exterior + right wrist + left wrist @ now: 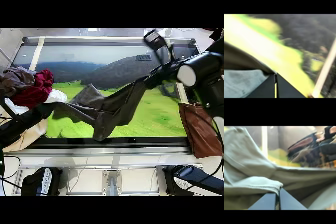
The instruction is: Fold the shirts.
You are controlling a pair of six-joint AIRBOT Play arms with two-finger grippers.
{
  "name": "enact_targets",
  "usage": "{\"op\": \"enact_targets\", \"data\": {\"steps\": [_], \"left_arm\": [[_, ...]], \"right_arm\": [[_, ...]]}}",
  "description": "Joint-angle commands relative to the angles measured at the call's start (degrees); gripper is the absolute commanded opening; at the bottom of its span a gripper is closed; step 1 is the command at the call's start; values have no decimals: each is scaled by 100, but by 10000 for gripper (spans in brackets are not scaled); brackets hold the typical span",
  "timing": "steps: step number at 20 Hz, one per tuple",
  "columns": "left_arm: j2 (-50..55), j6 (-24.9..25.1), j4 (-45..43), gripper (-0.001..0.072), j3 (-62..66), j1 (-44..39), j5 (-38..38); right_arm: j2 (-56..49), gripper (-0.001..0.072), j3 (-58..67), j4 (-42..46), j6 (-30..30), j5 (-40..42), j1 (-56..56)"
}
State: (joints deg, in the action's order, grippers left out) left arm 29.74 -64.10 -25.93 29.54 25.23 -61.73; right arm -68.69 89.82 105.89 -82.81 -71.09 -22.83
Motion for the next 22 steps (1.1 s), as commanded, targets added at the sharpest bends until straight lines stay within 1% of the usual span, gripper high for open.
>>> {"op": "enact_targets", "data": {"steps": [1, 4, 6, 7, 8, 9, 10, 11, 13, 15, 16, 17, 18, 19, 20, 22], "left_arm": [[-63, -68, -496, 11, 24, 52, -197], [-63, -125, -514, 11, 15, 52, -195], [-61, -157, -560, 11, 4, 52, -197], [-61, -157, -560, 11, -4, 52, -197], [-61, -157, -555, 11, -22, 52, -195], [-61, -157, -555, 11, -57, 52, -195], [-61, -157, -557, 11, -105, 52, -197], [-63, -157, -555, 11, -155, 52, -197], [-63, -157, -555, 12, -251, 52, -197], [-63, -155, -557, 12, -293, 52, -195], [-63, -153, -557, 12, -293, 52, -195], [-63, -153, -557, 12, -293, 52, -195], [-63, -151, -557, 12, -293, 52, -195], [-63, -151, -557, 13, -293, 52, -195], [-63, -151, -560, 12, -293, 52, -195], [-63, -149, -560, 12, -293, 52, -168]], "right_arm": [[-282, 8, 74, -74, -223, 605, 1169], [-745, 9, 103, -942, -223, 1215, 1864], [-1113, 10, 103, -1508, -236, 1858, 1969], [-1303, 33, 103, -1687, -339, 2144, 1969], [-1456, 223, 103, -1888, -518, 2315, 1958], [-1572, 473, 103, -2109, -673, 2369, 1958], [-1633, 552, 103, -2293, -675, 2302, 1958], [-1631, 552, 116, -2306, -675, 2135, 1958], [-1582, 552, 330, -2033, -675, 1261, 2013], [-1421, 553, 413, -2017, -638, -98, 2107], [-1303, 552, 319, -2017, -498, -734, 2114], [-1147, 552, 111, -2087, -280, -1200, 2116], [-951, 553, -214, -2197, -269, -1394, 2118], [-691, 552, -695, -2323, -275, -1344, 2118], [-352, 552, -1386, -2588, -376, -1115, 2118], [361, 552, -3029, -3508, -542, -374, 2109]]}}
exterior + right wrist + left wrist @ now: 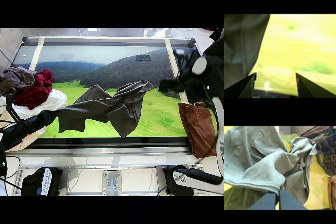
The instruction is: Fold the shirts.
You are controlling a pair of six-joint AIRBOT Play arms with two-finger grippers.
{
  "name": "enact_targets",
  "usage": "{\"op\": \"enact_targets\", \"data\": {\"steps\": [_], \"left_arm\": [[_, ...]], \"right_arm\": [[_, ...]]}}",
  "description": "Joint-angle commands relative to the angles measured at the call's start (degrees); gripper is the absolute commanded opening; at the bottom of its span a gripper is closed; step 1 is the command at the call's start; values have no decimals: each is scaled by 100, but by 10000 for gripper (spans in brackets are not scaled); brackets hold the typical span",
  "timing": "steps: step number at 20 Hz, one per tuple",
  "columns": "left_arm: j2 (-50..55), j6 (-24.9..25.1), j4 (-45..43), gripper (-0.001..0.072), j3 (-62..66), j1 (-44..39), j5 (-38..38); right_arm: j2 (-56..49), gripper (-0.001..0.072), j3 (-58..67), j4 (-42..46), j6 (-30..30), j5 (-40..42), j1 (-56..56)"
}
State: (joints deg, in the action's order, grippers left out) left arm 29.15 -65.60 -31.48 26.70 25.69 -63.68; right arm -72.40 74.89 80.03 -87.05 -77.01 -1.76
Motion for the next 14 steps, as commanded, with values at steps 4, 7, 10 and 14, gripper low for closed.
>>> {"op": "enact_targets", "data": {"steps": [4, 7, 10, 14], "left_arm": [[-4, 2, -2, 12, -9, 7, 315], [-4, 0, -2, 13, -9, 7, 291], [-4, 0, -2, 12, -9, 7, 284], [-4, 0, -2, 13, -9, 7, 282]], "right_arm": [[1316, 552, -4061, -3329, -168, 1716, -310], [1211, 551, -4673, -3523, -291, 2975, -1207], [859, 551, -4715, -3670, -507, 3858, -1818], [356, 551, -4712, -4035, -485, 4153, -2050]]}}
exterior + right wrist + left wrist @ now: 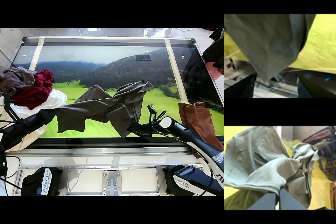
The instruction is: Fold the shirts.
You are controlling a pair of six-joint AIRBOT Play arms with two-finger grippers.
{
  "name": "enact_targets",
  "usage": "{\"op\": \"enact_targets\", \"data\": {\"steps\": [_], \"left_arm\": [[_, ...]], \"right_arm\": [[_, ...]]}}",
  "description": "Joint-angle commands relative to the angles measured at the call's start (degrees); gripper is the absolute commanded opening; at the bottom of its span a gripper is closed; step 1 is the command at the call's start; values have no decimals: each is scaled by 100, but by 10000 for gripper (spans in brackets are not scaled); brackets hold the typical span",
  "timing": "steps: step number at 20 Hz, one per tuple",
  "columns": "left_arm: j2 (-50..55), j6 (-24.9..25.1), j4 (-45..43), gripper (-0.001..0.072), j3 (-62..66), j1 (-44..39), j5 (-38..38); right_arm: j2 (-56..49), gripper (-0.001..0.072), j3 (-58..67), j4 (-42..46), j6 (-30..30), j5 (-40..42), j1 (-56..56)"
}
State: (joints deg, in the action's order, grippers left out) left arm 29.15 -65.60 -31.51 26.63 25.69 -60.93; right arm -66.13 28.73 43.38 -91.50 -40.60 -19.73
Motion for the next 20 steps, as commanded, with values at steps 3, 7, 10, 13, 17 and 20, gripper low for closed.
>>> {"op": "enact_targets", "data": {"steps": [3, 7, 10, 13, 17, 20], "left_arm": [[-4, 0, 0, 13, -2, 7, 9], [-4, 0, 0, 13, -2, 7, 9], [-4, 2, 0, 13, 0, 7, 24], [-9, 4, 4, 12, 90, 13, 348], [-17, 162, 15, 12, 997, 61, 697], [-15, 651, -339, 12, 2441, 199, 57]], "right_arm": [[-389, 469, -92, -592, -37, 892, -411], [-407, 258, -92, -728, -37, 1019, -496], [-358, 10, -4, -756, 94, 988, -496], [177, 9, 525, -481, 627, 723, -474], [1602, 10, 1956, 1469, 634, -815, -192], [2756, 9, 3198, 2380, 400, -2238, 105]]}}
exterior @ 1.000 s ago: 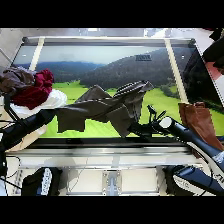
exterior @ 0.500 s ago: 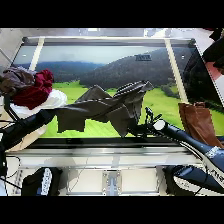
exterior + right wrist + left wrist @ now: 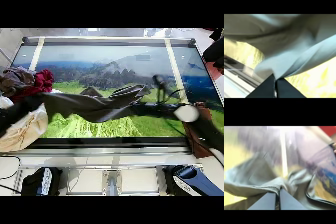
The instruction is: Fold the shirts.
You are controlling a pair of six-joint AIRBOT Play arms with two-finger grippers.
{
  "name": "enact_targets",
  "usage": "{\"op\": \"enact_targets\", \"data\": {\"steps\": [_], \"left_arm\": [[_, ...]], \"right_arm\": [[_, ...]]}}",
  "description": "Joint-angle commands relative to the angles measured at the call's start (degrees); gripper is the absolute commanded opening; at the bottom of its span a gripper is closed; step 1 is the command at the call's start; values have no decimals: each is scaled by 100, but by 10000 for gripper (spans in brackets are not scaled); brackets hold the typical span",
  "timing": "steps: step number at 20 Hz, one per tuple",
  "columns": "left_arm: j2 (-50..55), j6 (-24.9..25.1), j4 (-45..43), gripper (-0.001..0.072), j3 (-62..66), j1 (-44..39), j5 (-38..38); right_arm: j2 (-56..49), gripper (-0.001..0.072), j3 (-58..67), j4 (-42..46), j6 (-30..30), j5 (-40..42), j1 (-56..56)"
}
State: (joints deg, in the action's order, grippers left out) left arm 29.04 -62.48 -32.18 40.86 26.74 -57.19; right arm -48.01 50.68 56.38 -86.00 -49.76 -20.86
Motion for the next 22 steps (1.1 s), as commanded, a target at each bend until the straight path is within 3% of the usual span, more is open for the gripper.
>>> {"op": "enact_targets", "data": {"steps": [1, 3, 5, 9, 12, 16, 19, 22], "left_arm": [[-4, 334, -651, 12, 1657, 177, -496], [-2, 302, -1521, 11, 2924, 356, -702], [13, -68, -2643, 11, 4030, 326, -693], [164, -638, -4413, 10, 5447, -664, -890], [455, -787, -4391, 10, 5788, -1591, -1283], [1705, -911, -3755, 11, 5786, -1950, -1405], [3165, -911, -3720, 12, 5786, -1998, -1408], [4638, -909, -3718, 12, 5786, -2000, -1408]], "right_arm": [[1279, 9, 1373, 1209, -313, -1438, 229], [1827, 8, 2135, 1388, -409, -1290, 229], [2050, 8, 3042, 1843, -490, -1241, 232], [1910, 6, 4830, 3185, -490, -1394, 229], [1672, 5, 5254, 3958, -507, -2024, 229], [850, 5, 4907, 4924, -507, -3536, 232], [68, 5, 4107, 5410, -505, -3353, 232], [-938, 5, 3311, 4992, -555, -2332, 678]]}}
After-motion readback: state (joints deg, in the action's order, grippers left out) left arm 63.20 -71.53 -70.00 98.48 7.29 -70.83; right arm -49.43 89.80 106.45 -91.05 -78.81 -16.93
